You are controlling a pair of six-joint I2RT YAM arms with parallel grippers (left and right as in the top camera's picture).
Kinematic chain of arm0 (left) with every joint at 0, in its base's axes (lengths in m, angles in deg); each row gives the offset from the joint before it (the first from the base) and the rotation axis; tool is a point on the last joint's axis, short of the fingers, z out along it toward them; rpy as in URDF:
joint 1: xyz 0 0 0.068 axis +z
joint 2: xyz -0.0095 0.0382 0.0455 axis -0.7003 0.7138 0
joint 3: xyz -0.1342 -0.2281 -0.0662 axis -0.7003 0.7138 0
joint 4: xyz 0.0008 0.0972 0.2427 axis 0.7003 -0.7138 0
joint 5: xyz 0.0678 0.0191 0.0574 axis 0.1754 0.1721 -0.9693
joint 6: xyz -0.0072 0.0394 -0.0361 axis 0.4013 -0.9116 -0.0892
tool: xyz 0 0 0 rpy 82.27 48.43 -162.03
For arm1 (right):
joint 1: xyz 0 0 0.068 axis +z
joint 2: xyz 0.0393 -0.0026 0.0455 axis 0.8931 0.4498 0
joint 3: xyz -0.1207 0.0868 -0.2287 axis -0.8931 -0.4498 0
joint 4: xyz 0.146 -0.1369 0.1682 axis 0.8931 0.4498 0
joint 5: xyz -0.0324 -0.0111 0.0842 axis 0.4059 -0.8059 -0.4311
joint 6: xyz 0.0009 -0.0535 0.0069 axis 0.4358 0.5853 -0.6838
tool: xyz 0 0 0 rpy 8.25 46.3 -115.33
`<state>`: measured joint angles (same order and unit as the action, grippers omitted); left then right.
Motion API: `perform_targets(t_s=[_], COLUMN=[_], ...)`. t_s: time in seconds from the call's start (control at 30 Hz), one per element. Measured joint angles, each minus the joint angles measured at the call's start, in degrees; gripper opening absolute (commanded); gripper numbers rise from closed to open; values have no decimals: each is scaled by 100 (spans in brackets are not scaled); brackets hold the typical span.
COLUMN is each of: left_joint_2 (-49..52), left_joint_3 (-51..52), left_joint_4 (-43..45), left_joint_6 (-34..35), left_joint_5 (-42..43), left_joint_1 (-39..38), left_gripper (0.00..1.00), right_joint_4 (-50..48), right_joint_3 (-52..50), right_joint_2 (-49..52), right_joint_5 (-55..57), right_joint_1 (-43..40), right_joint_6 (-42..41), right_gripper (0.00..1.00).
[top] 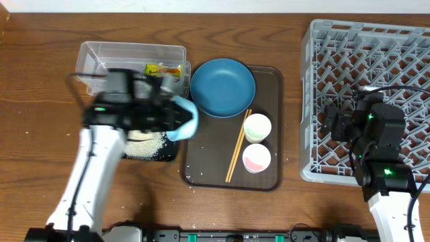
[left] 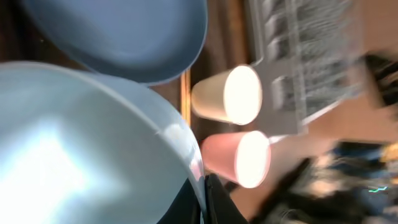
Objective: Sort waste into correct bins and load items into the dishwasher rack
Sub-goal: 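Set the emptied light-blue bowl back on the brown tray with the left gripper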
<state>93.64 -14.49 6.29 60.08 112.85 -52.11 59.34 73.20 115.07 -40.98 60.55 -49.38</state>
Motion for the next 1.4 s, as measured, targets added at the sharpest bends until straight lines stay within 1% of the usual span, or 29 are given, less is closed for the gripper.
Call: perform_targets(t_s=[0.13, 0.23, 0.37, 0.5, 0.53, 0.57, 0.6, 0.67, 0.73, 0.77, 0.83, 0.97, 1.1, 1.2, 1.33, 1.37, 1.4], left_joint_2=[254, 634, 1176, 1591, 1615, 1622, 1615, 1602, 1543, 1473, 1285, 697, 546, 772, 1357, 1502, 1624], left_joint_3=[0, 0, 0, 0, 0, 0, 0, -7, -44, -90, -214, -426, -557, -560, -560, -560, -560], left_joint_4=[98, 256, 481, 575, 579, 586, 579, 522, 343, 269, 273, 802, 1172, 1294, 1488, 1513, 1532], left_joint_6=[315, 422, 516, 544, 544, 542, 531, 568, 575, 579, 584, 590, 597, 625, 634, 636, 660], left_joint_5=[-1364, -2022, -2577, -2973, -3021, -3071, -3106, -3154, -3198, -3217, -3244, -3252, -3246, -3106, -2887, -2844, -2811], left_joint_1=[-1209, -1886, -2474, -2734, -2745, -2752, -2754, -2752, -2747, -2743, -2743, -2741, -2743, -2739, -2743, -2743, -2743], left_gripper=[6, 6, 6, 6, 9, 17, 36, 45, 47, 53, 58, 58, 58, 58, 58, 57, 53], right_joint_4=[0, 0, 0, 0, 0, 0, 0, 0, 0, 0, 0, 0, 0, 0, 0, 0, 2], right_joint_3=[0, 0, 0, 0, 0, 0, 0, 0, 0, 0, 0, 0, 0, 0, 0, 0, 0], right_joint_2=[0, 0, 0, 0, 0, 0, 0, 0, 0, 0, 0, 0, 0, 0, 0, 0, 0], right_joint_5=[0, 0, 0, 0, 0, 0, 0, 0, 0, 2, 0, 0, 0, 0, 0, 0, 0], right_joint_1=[0, 0, 0, 0, 0, 0, 0, 0, 0, 0, 0, 0, 0, 0, 0, 0, 0], right_joint_6=[-2, -2, -2, -2, -2, -2, -2, -2, -2, -2, -2, -2, -2, -2, -4, -4, -4], right_gripper=[99, 99, 99, 99, 99, 99, 99, 99, 99, 99, 99, 99, 99, 99, 99, 99, 99])
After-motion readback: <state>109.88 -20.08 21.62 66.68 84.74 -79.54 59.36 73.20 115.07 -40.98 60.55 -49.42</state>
